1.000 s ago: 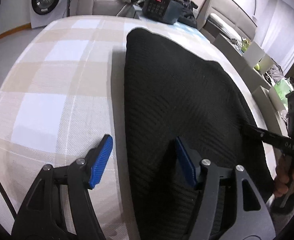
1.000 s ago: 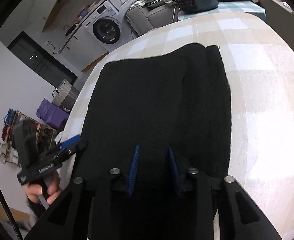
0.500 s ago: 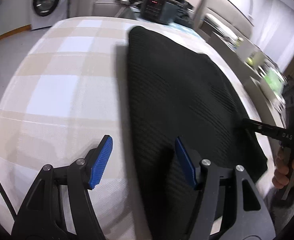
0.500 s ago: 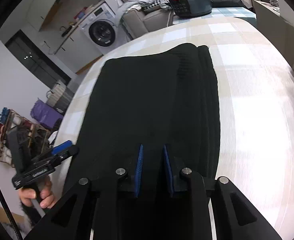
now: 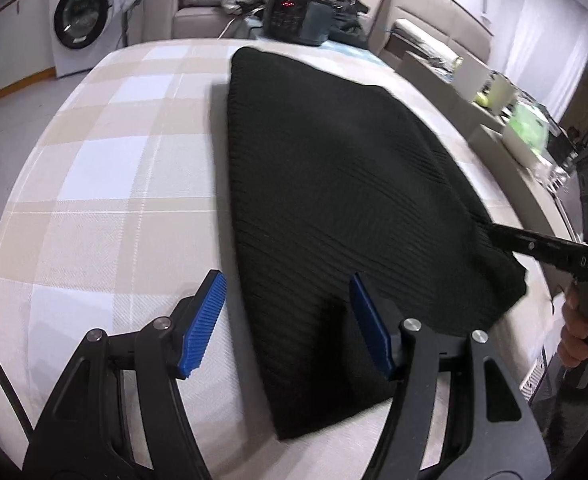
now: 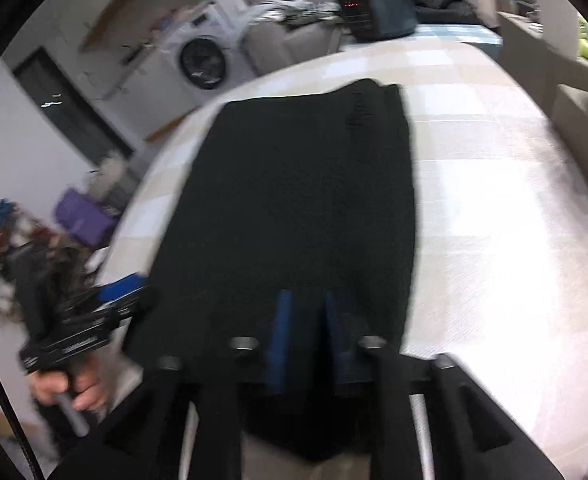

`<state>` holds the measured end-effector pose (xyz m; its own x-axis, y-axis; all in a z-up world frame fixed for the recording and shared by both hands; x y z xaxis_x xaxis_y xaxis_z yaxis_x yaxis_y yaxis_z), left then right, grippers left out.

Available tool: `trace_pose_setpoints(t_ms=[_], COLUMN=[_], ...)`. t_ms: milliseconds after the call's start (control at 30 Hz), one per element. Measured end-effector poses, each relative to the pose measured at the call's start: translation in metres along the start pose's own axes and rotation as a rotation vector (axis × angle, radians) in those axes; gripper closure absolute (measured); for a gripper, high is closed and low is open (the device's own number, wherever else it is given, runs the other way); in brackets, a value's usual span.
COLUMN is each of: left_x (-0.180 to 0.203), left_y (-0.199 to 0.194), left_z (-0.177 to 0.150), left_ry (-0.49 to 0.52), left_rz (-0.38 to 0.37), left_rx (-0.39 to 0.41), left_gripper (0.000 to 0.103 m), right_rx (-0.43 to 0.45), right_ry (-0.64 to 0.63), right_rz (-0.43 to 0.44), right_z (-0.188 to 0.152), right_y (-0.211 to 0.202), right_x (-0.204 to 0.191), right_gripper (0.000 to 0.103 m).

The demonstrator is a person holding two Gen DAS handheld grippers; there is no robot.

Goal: Fold small clothes

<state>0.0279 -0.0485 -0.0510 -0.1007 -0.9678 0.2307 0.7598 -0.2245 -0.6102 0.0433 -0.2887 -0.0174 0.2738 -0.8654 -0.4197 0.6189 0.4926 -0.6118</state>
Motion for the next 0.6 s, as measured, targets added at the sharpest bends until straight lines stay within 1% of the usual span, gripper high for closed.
trace_pose_setpoints(t_ms=[33, 100, 167, 233, 267, 300, 333, 400, 433, 500, 533, 567, 600], left_x=[0.007, 0.018, 0.023, 0.025, 0.025, 0.025, 0.024, 0.023, 0.023, 0.022, 0.022, 0.022, 0.023], left_y=[-0.003, -0.005, -0.004, -0.006, -0.007, -0.01, -0.013, -0.018, -0.019, -0.018, -0.019, -0.022, -0.025], left_z=[-0.003, -0.01, -0.017, -0.022, -0.024, -0.025, -0.026, -0.027, -0.029, -0.03, -0.028, -0.027, -0.025], left_ry=[0.021, 0.059, 0.096, 0.111, 0.11, 0.105, 0.096, 0.076, 0.075, 0.081, 0.084, 0.088, 0.091], left_rz=[-0.017, -0.018, -0.005, 0.013, 0.017, 0.018, 0.015, 0.007, 0.005, 0.014, 0.019, 0.021, 0.019], left_rx=[-0.002, -0.007, -0.011, -0.007, -0.008, -0.011, -0.01, -0.009, -0.01, -0.015, -0.015, -0.013, -0.005], left_gripper=[0.041, 0.039, 0.037, 0.036, 0.036, 0.036, 0.036, 0.035, 0.035, 0.034, 0.034, 0.035, 0.035], right_rx=[0.001, -0.016, -0.026, -0.017, -0.01, 0.015, 0.035, 0.048, 0.045, 0.01, 0.003, 0.012, 0.024], right_ry=[-0.004, -0.022, -0.037, -0.046, -0.054, -0.071, -0.087, -0.105, -0.108, -0.103, -0.066, -0.035, 0.001], right_rz=[0.019, 0.038, 0.017, 0.006, 0.006, 0.017, 0.03, 0.024, 0.015, -0.035, -0.023, -0.005, 0.022], right_z=[-0.004, -0.014, -0.018, -0.019, -0.017, -0.014, -0.013, -0.01, -0.013, -0.022, -0.024, -0.013, -0.008], right_y=[-0.003, -0.004, 0.002, 0.004, 0.004, -0.002, -0.006, -0.004, -0.004, 0.005, 0.008, 0.014, 0.009], right_x=[-0.004, -0.009, -0.005, -0.006, -0.008, -0.013, -0.017, -0.02, -0.018, -0.005, 0.002, 0.004, 0.005], right_gripper=[0.063, 0.063, 0.064, 0.076, 0.091, 0.095, 0.096, 0.096, 0.096, 0.096, 0.096, 0.091, 0.09])
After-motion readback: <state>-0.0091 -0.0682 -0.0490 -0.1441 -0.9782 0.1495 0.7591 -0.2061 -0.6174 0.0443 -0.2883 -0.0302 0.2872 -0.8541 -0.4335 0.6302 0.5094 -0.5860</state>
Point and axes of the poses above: each gripper's, at about its wrist camera, not at the fingertips, and y roughly the way its jaws point, x to its right, z to its top, the point moved 7 cm from there along y, roughly the way its jaws point, and after that the axes turned 14 degrees about x, right-handed, at the moved point
